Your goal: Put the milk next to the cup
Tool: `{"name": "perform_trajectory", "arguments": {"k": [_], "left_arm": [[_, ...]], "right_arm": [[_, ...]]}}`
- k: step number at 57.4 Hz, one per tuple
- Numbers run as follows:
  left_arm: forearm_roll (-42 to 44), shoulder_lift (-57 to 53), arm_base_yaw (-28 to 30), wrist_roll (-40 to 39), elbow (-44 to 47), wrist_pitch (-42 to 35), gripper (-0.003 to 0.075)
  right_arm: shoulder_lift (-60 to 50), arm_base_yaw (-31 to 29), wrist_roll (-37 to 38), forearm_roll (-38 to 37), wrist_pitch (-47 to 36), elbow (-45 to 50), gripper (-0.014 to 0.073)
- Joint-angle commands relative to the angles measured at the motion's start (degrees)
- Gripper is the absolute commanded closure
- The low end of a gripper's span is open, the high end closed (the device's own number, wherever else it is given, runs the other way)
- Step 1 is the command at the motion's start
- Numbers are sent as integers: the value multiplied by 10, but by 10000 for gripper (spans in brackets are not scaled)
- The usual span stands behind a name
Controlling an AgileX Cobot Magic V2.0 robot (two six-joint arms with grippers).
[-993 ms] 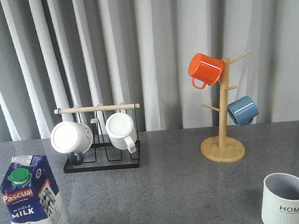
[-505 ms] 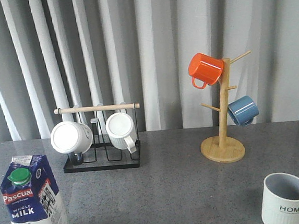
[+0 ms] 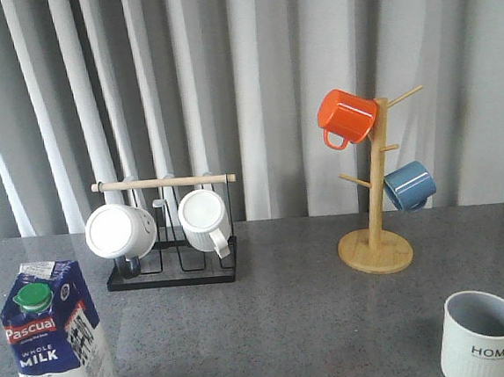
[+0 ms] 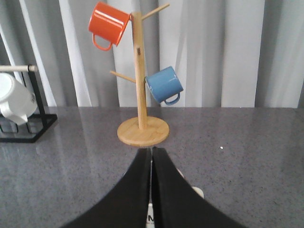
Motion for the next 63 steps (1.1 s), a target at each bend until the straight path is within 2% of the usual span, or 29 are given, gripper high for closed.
{"name": "perform_trajectory", "arguments": {"k": [1, 6, 13, 18, 23, 28, 32, 36, 40, 45, 63], "left_arm": [[-7, -3, -4, 0, -23, -52, 724], [-5, -4, -4, 1, -32, -52, 701], [-2, -3, -4, 30, -46, -46, 624], [-2, -3, -4, 41, -47, -55, 522], [-2, -3, -4, 41, -47, -58, 388], [-2, -3, -4, 41, -47, -58, 248], [-2, -3, -4, 44, -47, -58, 150], [-2, -3, -4, 44, -47, -58, 90], [-2, -3, -4, 44, -47, -58, 66], [-2, -3, -4, 44, -47, -57, 72], [-3, -3, -4, 44, -47, -54, 152]], "right_arm": [[3, -2, -24, -5, -16, -21, 580], [3, -2, -24, -5, -8, -21, 547], [3, -2, -24, -5, 6, -23, 442], [3, -2, -27, -6, 11, -23, 337], [3, -2, -45, -7, 4, -23, 207], [3, -2, -53, -7, -2, -23, 116], [3, -2, -57, -7, -5, -23, 75], [3, -2, -62, -7, -8, -23, 63], [3, -2, -68, -7, -9, -23, 64], [3, -2, -68, -7, -9, -23, 66], [3, -2, -68, -5, -21, -23, 66]]}}
